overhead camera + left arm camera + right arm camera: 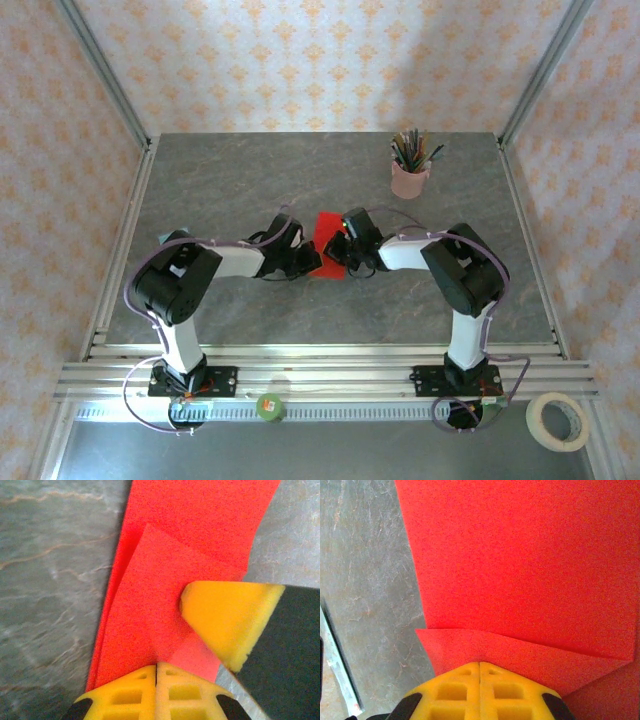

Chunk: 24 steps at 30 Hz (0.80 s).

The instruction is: Fold a paper plane with a square sheet of paper (pick it up from the middle)

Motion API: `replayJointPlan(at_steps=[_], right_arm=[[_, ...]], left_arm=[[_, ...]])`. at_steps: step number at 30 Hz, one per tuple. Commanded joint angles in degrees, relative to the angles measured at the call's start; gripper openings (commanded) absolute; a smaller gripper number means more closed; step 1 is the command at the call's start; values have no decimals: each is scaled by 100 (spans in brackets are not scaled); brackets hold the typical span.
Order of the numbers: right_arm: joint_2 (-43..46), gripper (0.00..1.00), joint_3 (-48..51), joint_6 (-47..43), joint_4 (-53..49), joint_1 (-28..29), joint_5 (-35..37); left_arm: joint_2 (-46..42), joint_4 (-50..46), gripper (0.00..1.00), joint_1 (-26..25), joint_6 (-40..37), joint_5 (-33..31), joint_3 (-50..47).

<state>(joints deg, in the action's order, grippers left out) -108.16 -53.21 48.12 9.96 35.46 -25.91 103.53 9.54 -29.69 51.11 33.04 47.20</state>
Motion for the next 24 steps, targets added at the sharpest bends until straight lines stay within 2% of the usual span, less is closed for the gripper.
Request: replayJointPlan(at_steps=[1,9,16,24], right_arm=[[-557,0,398,-334,-1717,-48,1047],[-606,0,445,-426,-1791,-47,1159],[-587,0,460,-388,-1734,-44,1137],[-603,0,504,-295,-1565,-39,1028]], left_arm=[[-136,-478,3,189,38,-3,-420],[-722,-736,3,400,1,20,-987],[-1263,-687,3,364,26,115,-561],[-599,-559,3,107,78,161,151]])
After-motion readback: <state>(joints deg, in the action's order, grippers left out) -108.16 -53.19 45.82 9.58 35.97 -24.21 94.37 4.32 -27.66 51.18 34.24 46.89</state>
